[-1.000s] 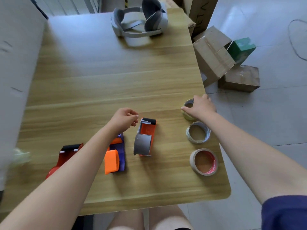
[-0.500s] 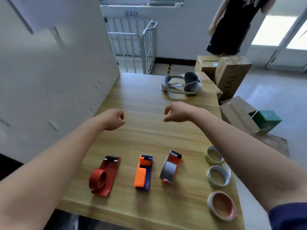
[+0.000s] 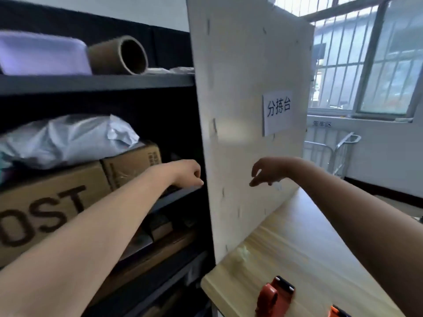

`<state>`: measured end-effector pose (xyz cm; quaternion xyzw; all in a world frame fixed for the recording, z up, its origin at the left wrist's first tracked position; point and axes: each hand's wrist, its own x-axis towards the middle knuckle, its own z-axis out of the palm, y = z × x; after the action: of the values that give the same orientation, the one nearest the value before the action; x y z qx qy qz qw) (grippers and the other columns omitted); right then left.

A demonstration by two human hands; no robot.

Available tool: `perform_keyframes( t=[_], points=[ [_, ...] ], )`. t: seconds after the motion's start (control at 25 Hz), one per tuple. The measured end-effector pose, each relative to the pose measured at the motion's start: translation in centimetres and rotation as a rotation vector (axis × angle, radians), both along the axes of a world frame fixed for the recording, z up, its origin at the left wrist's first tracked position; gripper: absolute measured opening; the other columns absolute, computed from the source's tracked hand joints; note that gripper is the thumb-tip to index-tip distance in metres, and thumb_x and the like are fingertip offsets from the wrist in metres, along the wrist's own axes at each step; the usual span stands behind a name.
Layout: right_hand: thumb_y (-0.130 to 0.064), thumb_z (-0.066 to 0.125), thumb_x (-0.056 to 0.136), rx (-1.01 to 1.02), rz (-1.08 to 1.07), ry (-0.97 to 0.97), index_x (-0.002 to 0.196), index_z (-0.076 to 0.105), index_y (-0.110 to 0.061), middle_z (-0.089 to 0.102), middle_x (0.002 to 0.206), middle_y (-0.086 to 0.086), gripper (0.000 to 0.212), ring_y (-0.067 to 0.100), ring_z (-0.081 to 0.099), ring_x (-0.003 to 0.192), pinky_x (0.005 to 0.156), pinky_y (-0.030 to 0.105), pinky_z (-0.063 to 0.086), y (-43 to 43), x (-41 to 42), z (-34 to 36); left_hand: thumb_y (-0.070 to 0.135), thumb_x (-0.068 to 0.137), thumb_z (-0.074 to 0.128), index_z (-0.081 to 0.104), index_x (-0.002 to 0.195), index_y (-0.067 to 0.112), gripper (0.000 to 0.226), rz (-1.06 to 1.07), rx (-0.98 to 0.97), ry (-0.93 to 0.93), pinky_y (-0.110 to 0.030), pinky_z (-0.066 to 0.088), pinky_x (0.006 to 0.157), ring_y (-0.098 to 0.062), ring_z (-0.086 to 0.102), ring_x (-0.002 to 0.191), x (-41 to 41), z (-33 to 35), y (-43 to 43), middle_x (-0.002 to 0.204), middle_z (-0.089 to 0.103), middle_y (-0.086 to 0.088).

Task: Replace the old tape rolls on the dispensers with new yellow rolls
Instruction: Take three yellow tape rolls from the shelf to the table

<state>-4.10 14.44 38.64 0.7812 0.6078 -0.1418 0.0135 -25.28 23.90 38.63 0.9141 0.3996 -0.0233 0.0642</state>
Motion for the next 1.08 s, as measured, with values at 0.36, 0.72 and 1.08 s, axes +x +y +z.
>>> perform_keyframes(
  t=[0.36,0.72,1.08],
  points=[
    [-0.047,0.06,0.086,-0.018,0.54,-0.121,0.128,0.052,-0.021,0.064,0.115,0.007,0.05,0.021,0.068,0.095,0.089,0.037,0.054,5.3,-24.6,8.4,0.04,0.09,0.052,0.06,0.109,0.015,0.033,0.365,0.153,0.151,-0.034,0.047,0.08,-0.023,0.06,0.097,-20.3,8.2,-6.1,0.109,0.062,-0.004],
    [-0.048,0.059,0.084,0.133,1.154,-0.181,0.124,0.054,-0.023,0.065,0.103,-0.001,0.047,0.016,0.067,0.087,0.091,0.039,0.051,-0.9,-40.6,9.3,0.04,0.091,0.051,0.058,0.091,0.005,0.036,0.923,0.094,0.279,-0.031,0.038,0.06,-0.023,0.054,0.07,-34.0,7.7,-18.3,0.087,0.062,-0.008],
    [-0.045,0.053,0.091,0.174,1.633,-0.177,0.13,0.051,-0.009,0.061,0.11,0.005,0.054,0.023,0.067,0.096,0.09,0.041,0.053,-10.8,-50.4,9.5,0.039,0.092,0.051,0.053,0.092,0.012,0.027,1.423,-0.022,0.353,-0.032,0.039,0.066,-0.02,0.049,0.069,-39.4,6.8,-35.5,0.077,0.05,0.001]
  ],
)
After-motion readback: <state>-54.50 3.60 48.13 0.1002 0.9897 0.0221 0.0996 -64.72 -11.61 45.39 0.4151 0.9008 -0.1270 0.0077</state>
